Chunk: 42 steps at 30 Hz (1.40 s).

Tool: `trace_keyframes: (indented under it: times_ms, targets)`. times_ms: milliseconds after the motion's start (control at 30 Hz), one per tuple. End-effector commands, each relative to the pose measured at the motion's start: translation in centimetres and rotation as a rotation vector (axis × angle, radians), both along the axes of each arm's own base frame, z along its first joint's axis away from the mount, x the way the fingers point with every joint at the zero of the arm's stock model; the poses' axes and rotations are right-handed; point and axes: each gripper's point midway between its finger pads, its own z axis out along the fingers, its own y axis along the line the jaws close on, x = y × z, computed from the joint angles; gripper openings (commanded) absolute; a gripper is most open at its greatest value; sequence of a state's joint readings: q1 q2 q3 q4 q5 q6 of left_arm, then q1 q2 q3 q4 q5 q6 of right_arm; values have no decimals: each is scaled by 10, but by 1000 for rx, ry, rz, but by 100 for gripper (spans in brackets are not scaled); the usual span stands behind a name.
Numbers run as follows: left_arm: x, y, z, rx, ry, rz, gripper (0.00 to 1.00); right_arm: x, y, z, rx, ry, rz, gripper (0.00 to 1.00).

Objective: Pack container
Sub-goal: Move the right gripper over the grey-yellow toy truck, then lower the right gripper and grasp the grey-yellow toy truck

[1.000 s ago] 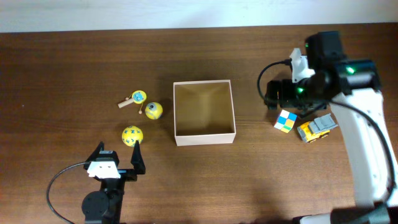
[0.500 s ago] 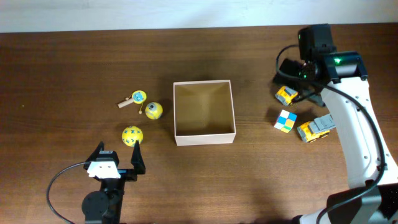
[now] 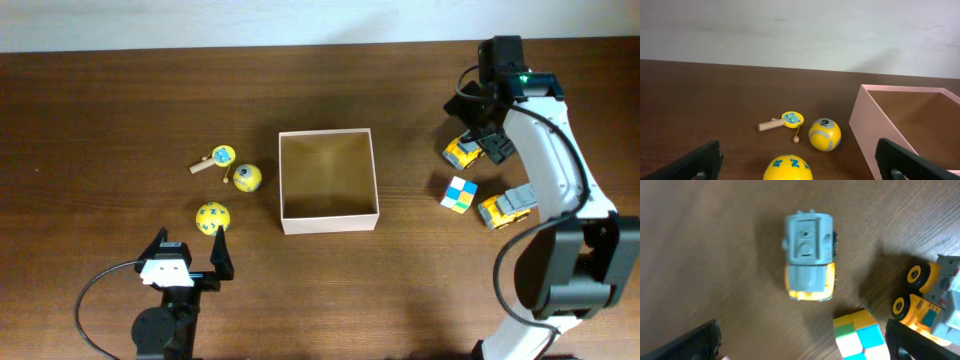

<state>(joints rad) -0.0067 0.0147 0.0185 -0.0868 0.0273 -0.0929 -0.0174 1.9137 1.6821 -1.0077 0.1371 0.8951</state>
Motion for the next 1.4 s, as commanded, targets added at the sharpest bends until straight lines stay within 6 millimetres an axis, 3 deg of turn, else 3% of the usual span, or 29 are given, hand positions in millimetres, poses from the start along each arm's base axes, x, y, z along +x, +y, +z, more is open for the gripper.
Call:
trace_keyframes:
  times_ms: [0,433,767,1167,1367]
  targets:
    - [0,-1,-1,18,-3,-8,99,4,-8,-12,26,19,-35,99]
    - [0,-1,-1,18,-3,-8,99,11,-29,-65,38,108,5,100]
    - [0,-1,-1,18,-3,-8,99,31,-35,-70,26,45,50,97]
    - [0,-1,-1,18,-3,-8,99,34,-32,-105,46,92,55,97]
    - [0,-1,-1,18,-3,-8,99,34,-32,-114,48,102,55,90]
